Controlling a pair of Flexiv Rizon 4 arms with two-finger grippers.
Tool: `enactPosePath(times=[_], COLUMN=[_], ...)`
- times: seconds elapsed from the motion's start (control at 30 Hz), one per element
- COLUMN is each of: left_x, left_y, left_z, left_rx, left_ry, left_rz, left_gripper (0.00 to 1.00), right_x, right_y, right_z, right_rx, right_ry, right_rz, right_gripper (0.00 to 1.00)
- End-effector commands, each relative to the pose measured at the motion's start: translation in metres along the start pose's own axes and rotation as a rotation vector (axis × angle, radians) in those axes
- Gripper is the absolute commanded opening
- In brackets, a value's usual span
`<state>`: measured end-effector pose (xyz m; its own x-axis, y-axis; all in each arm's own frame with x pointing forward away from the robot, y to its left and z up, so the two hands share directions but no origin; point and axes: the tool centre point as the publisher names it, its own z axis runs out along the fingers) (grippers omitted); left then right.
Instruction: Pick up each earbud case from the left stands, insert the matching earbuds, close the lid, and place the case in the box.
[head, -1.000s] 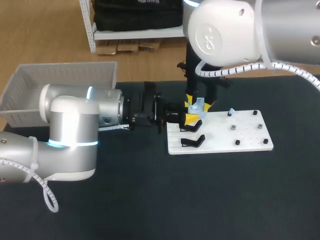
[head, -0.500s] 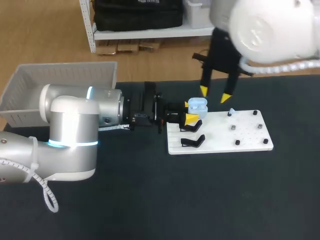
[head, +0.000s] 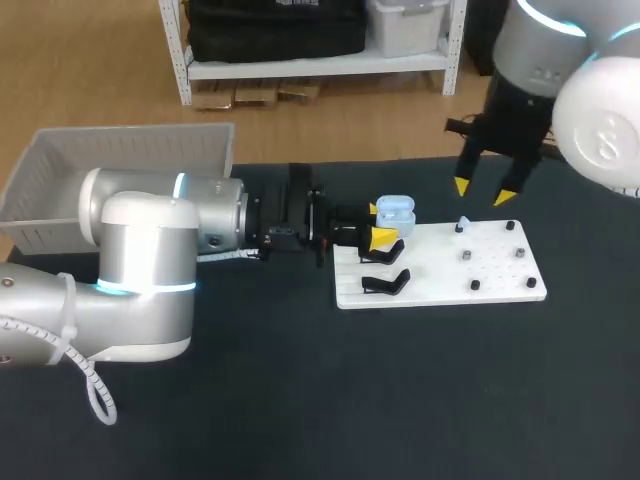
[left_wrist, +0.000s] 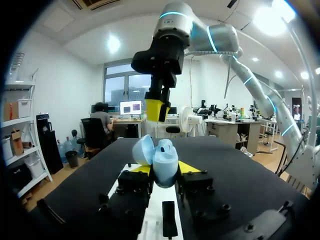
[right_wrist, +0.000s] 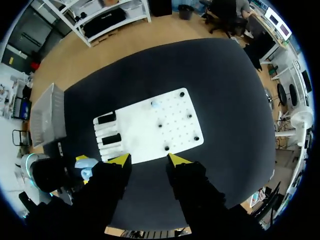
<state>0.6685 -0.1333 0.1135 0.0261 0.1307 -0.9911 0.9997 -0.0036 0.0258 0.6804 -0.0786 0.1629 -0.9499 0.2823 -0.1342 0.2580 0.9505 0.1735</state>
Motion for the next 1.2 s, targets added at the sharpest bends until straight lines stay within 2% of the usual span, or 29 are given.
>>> enactPosePath(times=[0.03, 0.23, 0.43, 0.83, 1.2], left_x=[0.001, 0.001, 0.001, 0.001, 0.001], left_y=[0.000, 0.000, 0.000, 0.000, 0.000], left_z=[0.000, 0.000, 0.000, 0.000, 0.000], left_rx=[-0.003, -0.003, -0.003, -0.003, -0.003], left_ry=[-0.004, -0.004, -0.004, -0.004, -0.004], left_rz=[0.003, 0.003, 0.003, 0.003, 0.003], left_gripper=[0.00, 0.00, 0.00, 0.00, 0.00], right_x=[-0.021, -0.041, -0.054, -0.051, -0.046], right_y=[-0.002, -0.006, -0.013, -0.023, -0.016], right_z=[0.015, 0.037, 0.061, 0.100, 0.108], right_rx=[-0.010, 0.012, 0.021, 0.024, -0.037], right_ry=[0.027, 0.039, 0.054, 0.097, 0.103], right_rz=[-0.021, -0.081, -0.082, -0.144, -0.182], right_gripper=[0.43, 0.46, 0.47, 0.45, 0.47])
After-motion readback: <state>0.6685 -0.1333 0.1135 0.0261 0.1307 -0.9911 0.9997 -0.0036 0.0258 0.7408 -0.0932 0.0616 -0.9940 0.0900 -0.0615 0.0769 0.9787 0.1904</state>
